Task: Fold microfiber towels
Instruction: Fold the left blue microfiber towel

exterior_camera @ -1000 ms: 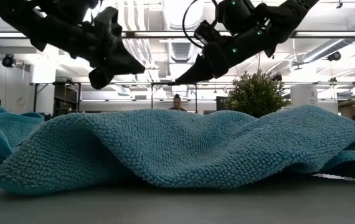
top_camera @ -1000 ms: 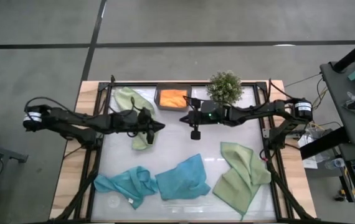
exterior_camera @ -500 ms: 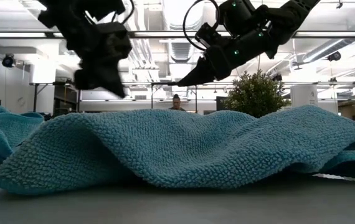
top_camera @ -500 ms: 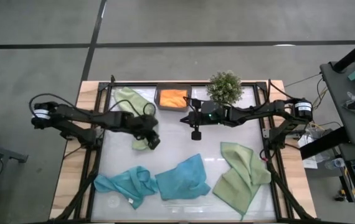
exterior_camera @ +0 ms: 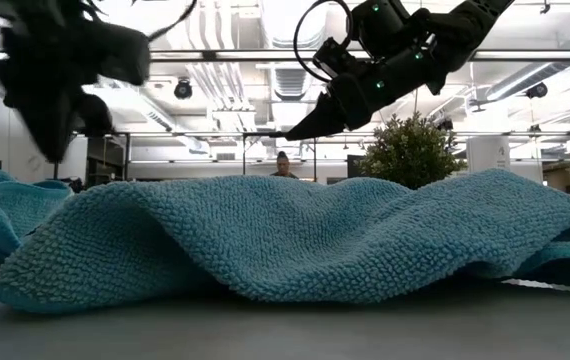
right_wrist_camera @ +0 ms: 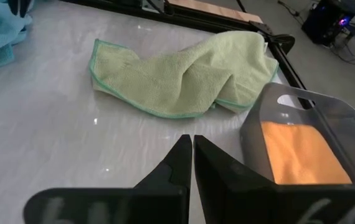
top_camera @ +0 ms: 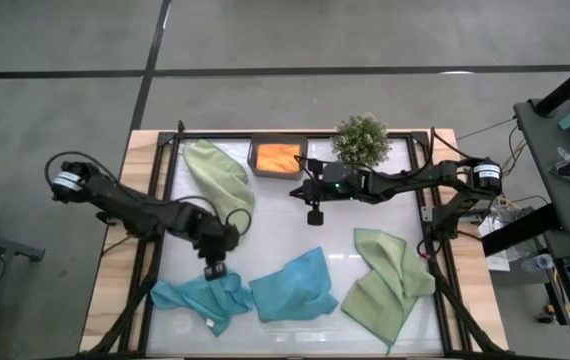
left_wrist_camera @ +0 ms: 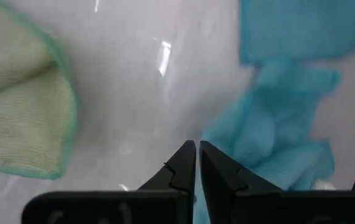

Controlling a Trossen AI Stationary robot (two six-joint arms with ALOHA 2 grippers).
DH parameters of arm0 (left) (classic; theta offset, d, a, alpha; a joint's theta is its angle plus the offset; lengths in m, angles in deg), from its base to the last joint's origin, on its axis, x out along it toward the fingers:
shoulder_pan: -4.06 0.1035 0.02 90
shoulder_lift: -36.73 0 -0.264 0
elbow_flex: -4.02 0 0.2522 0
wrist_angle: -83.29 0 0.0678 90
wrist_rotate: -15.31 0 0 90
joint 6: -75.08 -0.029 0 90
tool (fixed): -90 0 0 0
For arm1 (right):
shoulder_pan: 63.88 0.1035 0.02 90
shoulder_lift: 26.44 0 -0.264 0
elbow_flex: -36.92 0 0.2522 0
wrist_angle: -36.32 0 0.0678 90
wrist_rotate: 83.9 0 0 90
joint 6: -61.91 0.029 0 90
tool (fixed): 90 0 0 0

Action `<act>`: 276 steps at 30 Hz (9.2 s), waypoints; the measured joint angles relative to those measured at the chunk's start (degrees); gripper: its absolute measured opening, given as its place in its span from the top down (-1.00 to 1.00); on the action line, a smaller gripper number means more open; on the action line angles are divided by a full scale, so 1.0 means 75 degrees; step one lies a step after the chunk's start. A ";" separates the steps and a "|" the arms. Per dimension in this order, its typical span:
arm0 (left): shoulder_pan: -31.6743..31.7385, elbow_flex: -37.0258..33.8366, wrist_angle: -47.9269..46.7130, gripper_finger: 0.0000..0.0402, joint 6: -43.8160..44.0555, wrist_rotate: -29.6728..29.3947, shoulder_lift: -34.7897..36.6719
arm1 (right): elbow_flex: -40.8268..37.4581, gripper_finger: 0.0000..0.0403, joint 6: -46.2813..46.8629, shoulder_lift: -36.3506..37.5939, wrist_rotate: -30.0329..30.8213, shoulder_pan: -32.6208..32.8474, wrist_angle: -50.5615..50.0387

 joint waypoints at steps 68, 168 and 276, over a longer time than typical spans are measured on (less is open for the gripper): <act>-0.1073 -0.0423 0.1177 1.00 -0.0100 -0.1886 0.1063 | -0.0117 0.95 0.0316 0.0000 -0.0001 0.0000 -0.0039; -0.0254 -0.0396 0.3012 1.00 -0.1728 -0.7376 0.2158 | -0.0136 0.78 0.1185 -0.0847 -0.2668 0.0981 -0.2444; 0.1184 -0.0952 1.2260 -0.43 -0.7436 -1.0513 -0.1171 | 1.1163 0.96 0.0808 -0.2257 0.2484 0.0697 -1.0044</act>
